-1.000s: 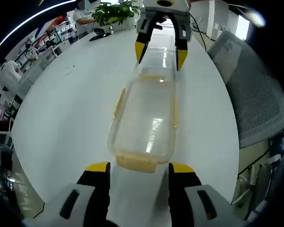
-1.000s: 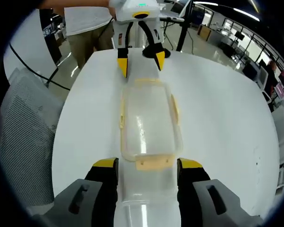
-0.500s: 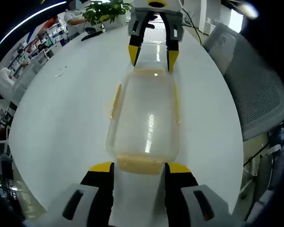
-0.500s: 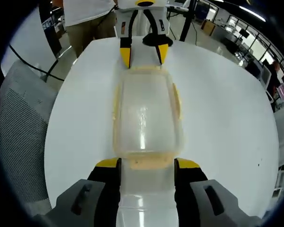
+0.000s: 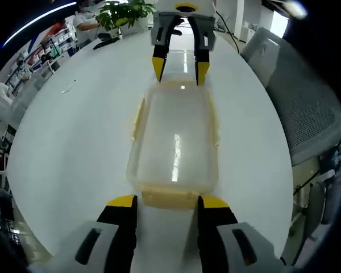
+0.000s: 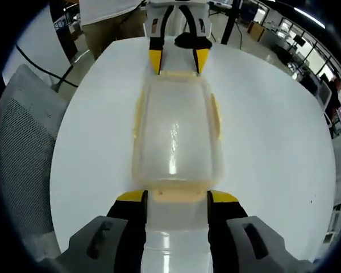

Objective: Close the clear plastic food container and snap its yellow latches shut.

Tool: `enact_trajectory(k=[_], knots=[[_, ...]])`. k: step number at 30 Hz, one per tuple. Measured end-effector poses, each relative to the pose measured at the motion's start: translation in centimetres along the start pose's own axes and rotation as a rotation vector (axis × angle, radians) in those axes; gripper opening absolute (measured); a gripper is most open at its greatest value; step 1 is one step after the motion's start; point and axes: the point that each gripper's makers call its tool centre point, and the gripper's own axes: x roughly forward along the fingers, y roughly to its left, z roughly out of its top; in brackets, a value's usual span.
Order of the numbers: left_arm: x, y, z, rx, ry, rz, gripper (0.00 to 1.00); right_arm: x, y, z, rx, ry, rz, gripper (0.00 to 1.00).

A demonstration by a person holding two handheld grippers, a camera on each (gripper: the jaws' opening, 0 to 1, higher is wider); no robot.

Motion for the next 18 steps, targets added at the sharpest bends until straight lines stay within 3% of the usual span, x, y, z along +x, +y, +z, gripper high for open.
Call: enact_trajectory(k=[8, 18], knots=[[0.6, -0.1, 0.4, 0.01, -0.003, -0.023, 0.35, 0.8, -0.2, 0.0, -0.011, 0.023, -0.008, 0.4], [0.6, -0.1, 0.2, 0.012, -0.023, -0.053, 0.34, 1.1, 0.0, -0.2, 0.033, 0.022, 0.026, 0.39]])
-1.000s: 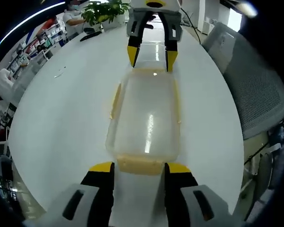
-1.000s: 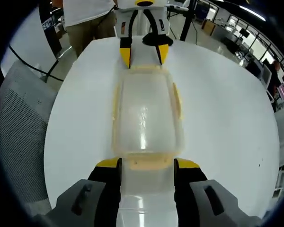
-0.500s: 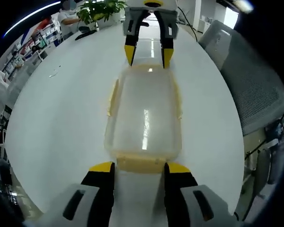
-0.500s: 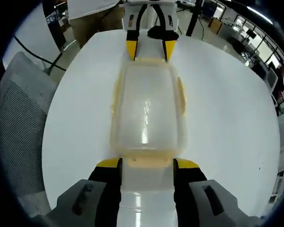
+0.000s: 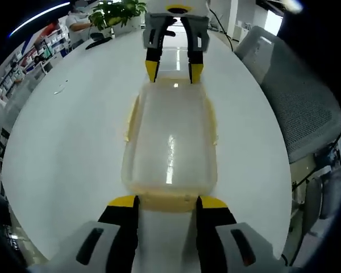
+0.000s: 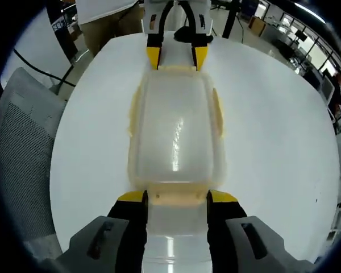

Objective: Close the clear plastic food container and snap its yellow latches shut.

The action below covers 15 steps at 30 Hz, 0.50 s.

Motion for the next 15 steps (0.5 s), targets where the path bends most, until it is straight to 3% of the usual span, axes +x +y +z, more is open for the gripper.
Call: enact_trajectory(k=[15], knots=[[-0.15, -0.61, -0.4, 0.0, 0.008, -0.019, 0.32, 0.06, 0.82, 0.42, 0.015, -0.015, 0.031, 0.36]])
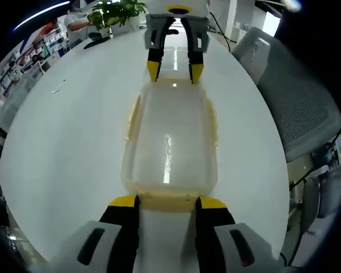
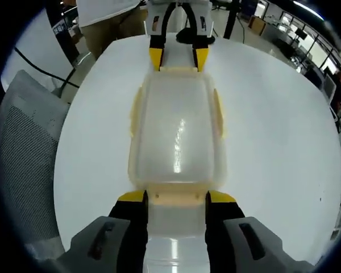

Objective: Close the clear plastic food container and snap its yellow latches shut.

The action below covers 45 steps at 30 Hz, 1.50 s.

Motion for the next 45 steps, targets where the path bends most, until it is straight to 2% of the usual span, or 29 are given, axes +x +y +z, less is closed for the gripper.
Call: enact_trajectory(k=[10, 17, 26, 39, 45], knots=[[-0.6, -0.5, -0.4, -0.013, 0.024, 0.003, 0.32, -0.2, 0.5, 0.6, -0.012, -0.015, 0.008, 0.35], [-1.6, -0.8, -0.4, -0.02, 0.031, 0.017, 0.32, -1.3, 0.5, 1.5, -0.029, -0.04, 0.005, 0.35], [-2.9, -1.4, 0.9, -0.033, 0.019, 0.032, 0.32, -2.9, 0.9, 1.6, -0.05, -0.042, -0.003, 0.35], [-4.4, -2.5, 2.0, -0.036, 0.024, 0.033, 0.32, -5.2, 2.2, 1.7, -0.059, -0.048, 0.005, 0.35], [-5.3, -2.9, 3.1, -0.039, 0.021, 0.035, 0.32, -6.5, 2.5, 1.6, -0.065, -0.053, 0.004, 0.35]])
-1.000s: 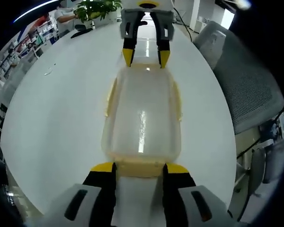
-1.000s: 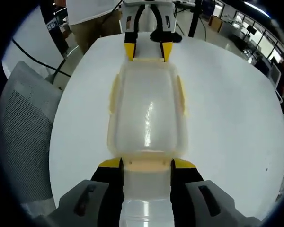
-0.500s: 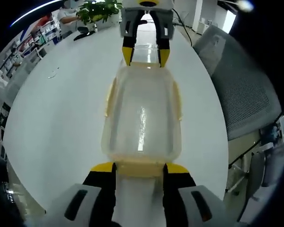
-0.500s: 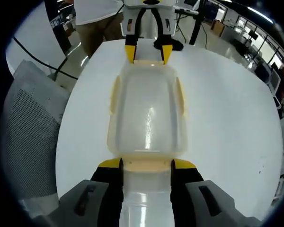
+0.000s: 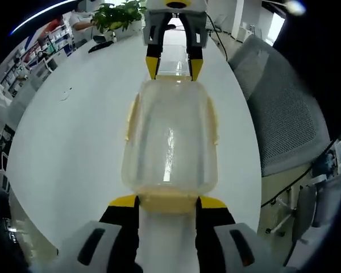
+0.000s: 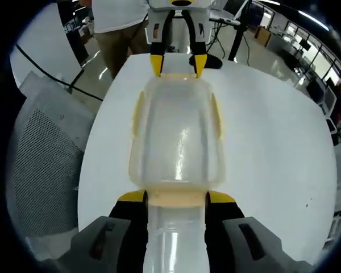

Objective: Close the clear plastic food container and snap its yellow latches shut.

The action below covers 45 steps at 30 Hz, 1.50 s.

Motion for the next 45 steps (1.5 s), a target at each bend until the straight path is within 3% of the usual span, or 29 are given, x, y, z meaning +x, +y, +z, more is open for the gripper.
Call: enact_trajectory(k=[21, 45], knots=[[-1.4, -0.9, 4.8, 0.0, -0.003, 0.008, 0.32, -4.2, 0.2, -1.8, -0.018, -0.005, -0.008, 0.35], [-0.2, -0.4, 10.6, 0.031, -0.018, -0.007, 0.32, -8.2, 0.7, -6.6, 0.021, 0.001, -0.021, 0.35]])
